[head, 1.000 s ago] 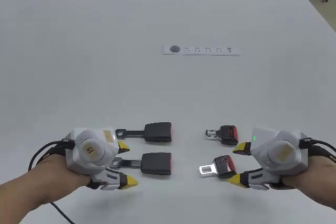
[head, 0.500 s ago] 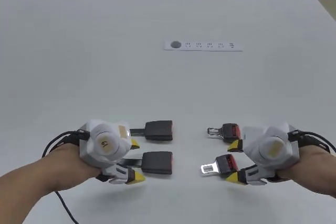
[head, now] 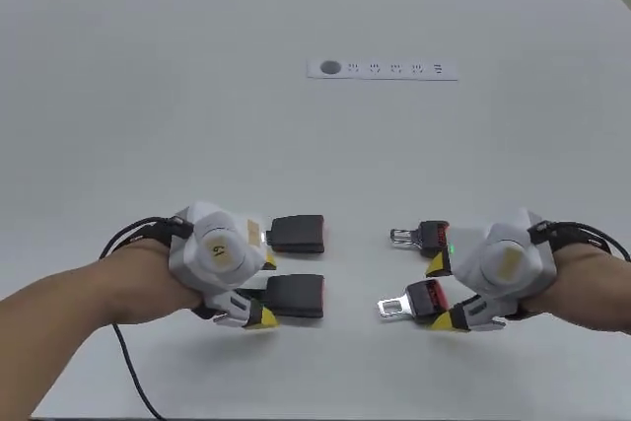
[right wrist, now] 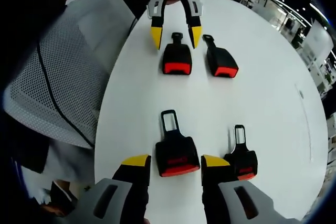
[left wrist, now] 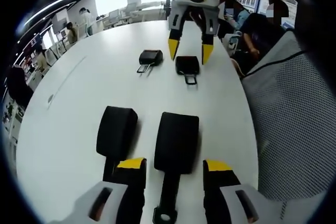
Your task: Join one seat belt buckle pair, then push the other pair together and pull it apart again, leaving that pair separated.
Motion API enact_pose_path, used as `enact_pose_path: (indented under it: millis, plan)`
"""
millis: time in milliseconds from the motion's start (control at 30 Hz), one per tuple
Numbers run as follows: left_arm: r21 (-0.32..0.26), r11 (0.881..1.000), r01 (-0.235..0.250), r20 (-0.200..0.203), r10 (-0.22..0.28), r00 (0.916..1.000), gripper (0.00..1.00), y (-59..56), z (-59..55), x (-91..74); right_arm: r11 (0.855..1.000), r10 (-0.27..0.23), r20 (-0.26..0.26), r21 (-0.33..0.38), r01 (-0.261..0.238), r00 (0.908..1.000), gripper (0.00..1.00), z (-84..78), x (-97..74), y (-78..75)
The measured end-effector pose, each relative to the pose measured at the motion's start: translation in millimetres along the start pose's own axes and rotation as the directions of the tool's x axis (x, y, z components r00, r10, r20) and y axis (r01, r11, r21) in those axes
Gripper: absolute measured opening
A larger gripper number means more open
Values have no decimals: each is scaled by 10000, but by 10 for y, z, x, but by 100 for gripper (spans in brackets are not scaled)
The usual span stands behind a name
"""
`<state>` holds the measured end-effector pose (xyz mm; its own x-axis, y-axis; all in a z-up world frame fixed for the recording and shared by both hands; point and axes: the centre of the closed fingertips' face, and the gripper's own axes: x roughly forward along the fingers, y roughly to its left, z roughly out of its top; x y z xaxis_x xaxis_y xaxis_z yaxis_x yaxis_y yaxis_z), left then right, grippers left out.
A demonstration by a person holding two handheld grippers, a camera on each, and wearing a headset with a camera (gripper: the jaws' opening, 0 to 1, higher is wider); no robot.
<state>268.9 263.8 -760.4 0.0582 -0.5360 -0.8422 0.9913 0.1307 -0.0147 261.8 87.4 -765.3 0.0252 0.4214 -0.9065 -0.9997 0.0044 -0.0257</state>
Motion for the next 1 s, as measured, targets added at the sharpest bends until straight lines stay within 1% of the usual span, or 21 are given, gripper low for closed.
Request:
enact_pose_path:
  millis: [33, 67, 100, 133, 167, 333, 467, 533, 700, 833, 900, 1000]
  plan:
    - [116, 9999, 30, -72, -29, 10000, 44, 8, 0, 13, 9999, 29, -55, -145, -30, 10000, 36, 0, 13, -3]
    - [185, 9998, 60, -103, -58, 9999, 44, 12, -4, 23, 9999, 89, -64, -127, -90, 9999, 36, 1, 17, 1]
    - [194, 9997, 129, -23, -128, 9999, 43, 13, 13, 31, 9997, 220, 57, -61, -220, 9997, 35, 16, 29, 6]
    - [113, 9997, 199, 59, -200, 9998, 43, 13, 32, 38, 9997, 245, 65, -64, -244, 9997, 35, 16, 34, 2]
    - [65, 9997, 236, 55, -236, 9997, 42, 18, 42, 49, 9996, 289, 44, -76, -288, 9996, 34, 7, 43, -5]
    - [352, 9988, 352, -149, -347, 9993, 42, 3, 42, 90, 9983, 466, -243, -326, -473, 9986, 32, -46, 81, 6]
    - [546, 9973, 488, -344, -469, 9983, 40, -36, 32, 121, 9982, 484, -328, -344, -496, 9983, 32, -58, 95, 2]
    - [644, 9966, 516, -440, -488, 9978, 39, -21, 5, 136, 9982, 474, -347, -354, -486, 9983, 32, -60, 99, -1]
    - [716, 9961, 522, -496, -487, 9976, 37, -18, 23, 142, 9984, 487, -315, -258, -495, 9983, 32, -50, 111, 9]
    - [869, 9947, 544, -627, -490, 9968, 35, -16, -17, 180, 9988, 440, -282, -201, -446, 9986, 32, -54, 124, 10]
    - [765, 9957, 513, -615, -467, 9970, 34, 6, -35, 204, 9981, 373, -395, -482, -392, 9985, 32, -81, 154, 7]
    - [900, 9945, 532, -655, -474, 9967, 34, -1, -29, 206, 9985, 371, -369, -392, -385, 9986, 32, -61, 137, 10]
